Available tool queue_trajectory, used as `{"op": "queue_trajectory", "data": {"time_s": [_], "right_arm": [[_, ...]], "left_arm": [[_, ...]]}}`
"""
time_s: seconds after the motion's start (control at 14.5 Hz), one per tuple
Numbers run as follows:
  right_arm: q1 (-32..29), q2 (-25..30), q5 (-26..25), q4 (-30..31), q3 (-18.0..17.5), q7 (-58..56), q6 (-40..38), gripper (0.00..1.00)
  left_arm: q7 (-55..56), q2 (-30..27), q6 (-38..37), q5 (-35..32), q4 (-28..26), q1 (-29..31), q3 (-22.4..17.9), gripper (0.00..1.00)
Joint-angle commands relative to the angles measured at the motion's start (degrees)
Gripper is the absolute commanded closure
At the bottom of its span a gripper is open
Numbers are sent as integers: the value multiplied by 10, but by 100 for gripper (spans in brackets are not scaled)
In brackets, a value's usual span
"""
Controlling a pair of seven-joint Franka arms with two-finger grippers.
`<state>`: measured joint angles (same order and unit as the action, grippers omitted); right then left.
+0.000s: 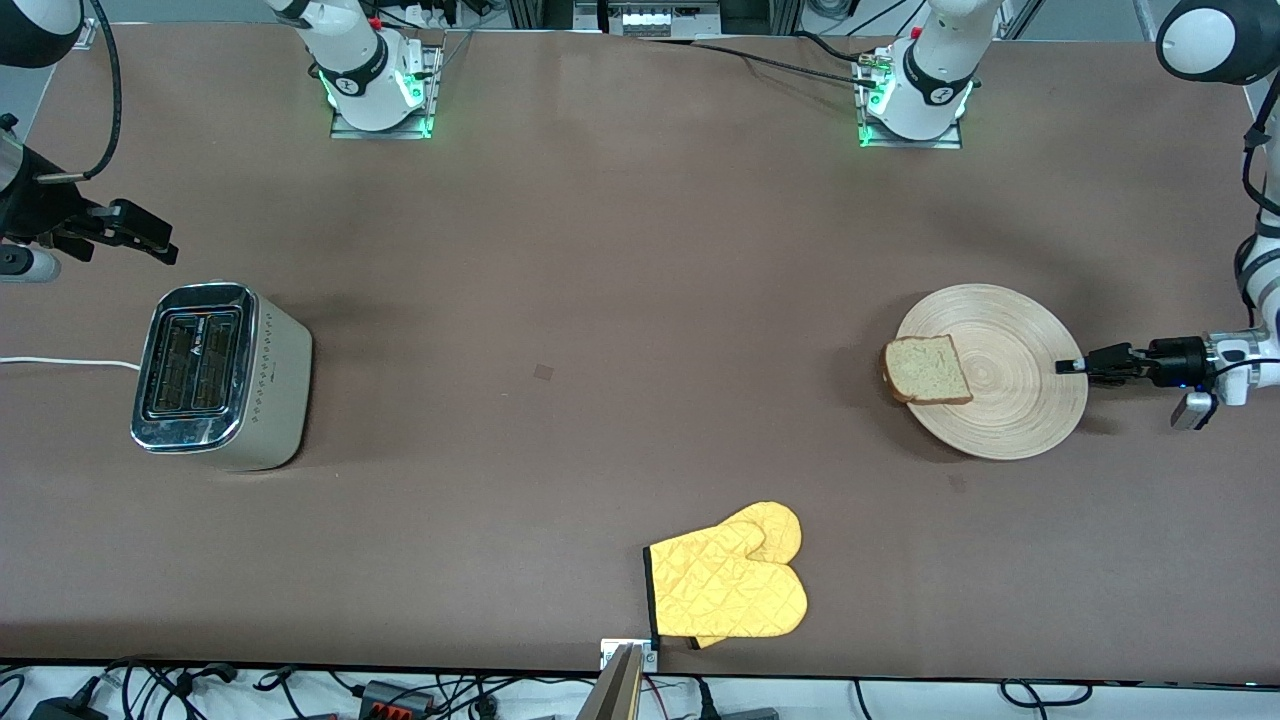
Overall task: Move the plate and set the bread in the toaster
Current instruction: 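Grip the wooden plate's rim with the left gripper, then slide the plate toward the toaster with the left gripper while the right gripper approaches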
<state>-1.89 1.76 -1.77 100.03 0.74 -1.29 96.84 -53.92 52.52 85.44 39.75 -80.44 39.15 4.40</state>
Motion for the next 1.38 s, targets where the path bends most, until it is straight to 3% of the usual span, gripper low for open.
{"op": "queue_trajectory", "data": {"time_s": [0.0, 0.28, 0.41, 0.69, 1.03, 1.31], "right_arm": [[0, 4, 7, 5, -1, -4, 9, 0], [25, -21, 6, 7, -2, -1, 9, 0], [44, -36, 6, 6, -2, 0, 11, 0], [65, -57, 7, 6, -2, 1, 12, 0], [79, -58, 7, 5, -2, 1, 12, 0], [84, -66, 8, 6, -2, 1, 32, 0]], "left_arm": [[70, -2, -39, -7, 13, -12, 13, 99], [78, -29, -41, 3, -25, -76, 15, 99], [79, -38, -25, 27, -52, -90, 38, 99], [81, -102, 116, 76, -173, -92, 121, 99], [81, -97, 238, 98, -220, -119, 218, 99], [80, -87, 299, 148, -247, -194, 221, 99]]}}
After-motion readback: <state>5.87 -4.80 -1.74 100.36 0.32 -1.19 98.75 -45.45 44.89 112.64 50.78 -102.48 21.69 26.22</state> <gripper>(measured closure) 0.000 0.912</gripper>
